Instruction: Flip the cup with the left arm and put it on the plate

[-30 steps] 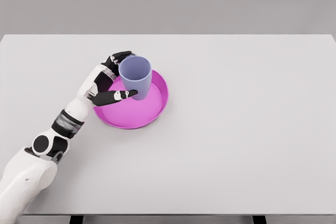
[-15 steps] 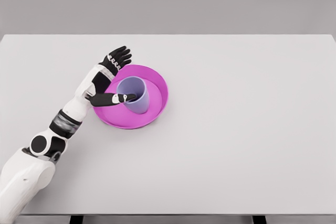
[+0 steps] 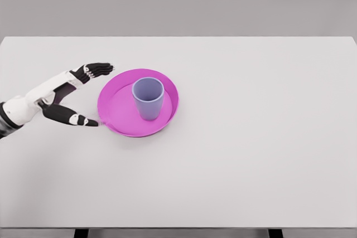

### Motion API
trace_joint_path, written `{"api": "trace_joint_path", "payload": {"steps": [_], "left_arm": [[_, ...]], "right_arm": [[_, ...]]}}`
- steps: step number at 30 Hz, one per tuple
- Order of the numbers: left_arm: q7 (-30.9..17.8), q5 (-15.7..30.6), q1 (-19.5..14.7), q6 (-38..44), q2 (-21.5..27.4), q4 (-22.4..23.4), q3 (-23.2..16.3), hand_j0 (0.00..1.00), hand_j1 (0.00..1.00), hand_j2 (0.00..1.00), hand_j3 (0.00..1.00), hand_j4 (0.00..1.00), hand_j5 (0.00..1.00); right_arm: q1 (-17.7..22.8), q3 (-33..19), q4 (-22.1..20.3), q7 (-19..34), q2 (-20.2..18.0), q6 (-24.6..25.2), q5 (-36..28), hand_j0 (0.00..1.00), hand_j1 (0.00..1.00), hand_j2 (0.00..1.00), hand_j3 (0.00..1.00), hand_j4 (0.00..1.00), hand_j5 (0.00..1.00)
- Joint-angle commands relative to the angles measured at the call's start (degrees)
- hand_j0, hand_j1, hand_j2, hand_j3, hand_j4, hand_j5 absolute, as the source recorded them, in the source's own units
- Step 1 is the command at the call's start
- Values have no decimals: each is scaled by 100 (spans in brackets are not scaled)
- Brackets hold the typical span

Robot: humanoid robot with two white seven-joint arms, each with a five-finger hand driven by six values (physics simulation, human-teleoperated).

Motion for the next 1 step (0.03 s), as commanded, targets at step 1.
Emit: {"api": "trace_joint_path", "payload": {"steps": [1], "left_arm": [[-220,56,0,-18,538,-80,24,100,100,100,100,100,100]], "right_arm": [[0,0,1,-5,-1,0,-1,100,100,100,100,100,100]]}}
